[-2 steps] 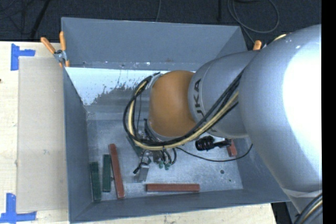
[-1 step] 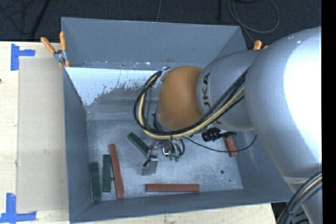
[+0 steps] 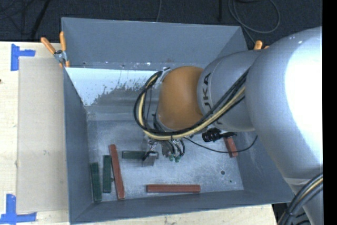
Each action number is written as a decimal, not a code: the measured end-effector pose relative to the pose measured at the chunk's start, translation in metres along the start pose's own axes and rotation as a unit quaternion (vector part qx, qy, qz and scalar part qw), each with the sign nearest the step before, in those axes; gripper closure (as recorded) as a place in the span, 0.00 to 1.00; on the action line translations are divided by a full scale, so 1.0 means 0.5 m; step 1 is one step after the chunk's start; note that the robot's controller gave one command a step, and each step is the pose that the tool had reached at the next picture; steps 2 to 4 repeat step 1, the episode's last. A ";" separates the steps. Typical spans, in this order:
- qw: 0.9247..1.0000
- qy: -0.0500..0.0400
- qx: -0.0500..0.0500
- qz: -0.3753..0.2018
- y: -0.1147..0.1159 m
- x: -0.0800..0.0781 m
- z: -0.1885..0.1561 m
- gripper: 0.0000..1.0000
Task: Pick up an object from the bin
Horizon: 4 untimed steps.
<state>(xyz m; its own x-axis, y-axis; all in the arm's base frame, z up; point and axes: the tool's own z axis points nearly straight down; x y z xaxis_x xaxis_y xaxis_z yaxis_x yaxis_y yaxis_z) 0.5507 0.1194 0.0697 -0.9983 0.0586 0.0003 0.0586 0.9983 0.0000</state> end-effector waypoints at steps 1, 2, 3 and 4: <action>1.000 -0.005 -0.001 0.024 0.002 -0.065 -0.307 1.00; 1.000 -0.005 -0.001 0.024 0.002 -0.065 -0.307 1.00; 1.000 -0.005 -0.001 0.024 0.002 -0.065 -0.307 1.00; 1.000 -0.005 -0.001 0.024 0.002 -0.065 -0.307 1.00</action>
Offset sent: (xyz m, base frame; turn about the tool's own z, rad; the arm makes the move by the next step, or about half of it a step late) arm 0.0302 -0.0010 0.1496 0.0488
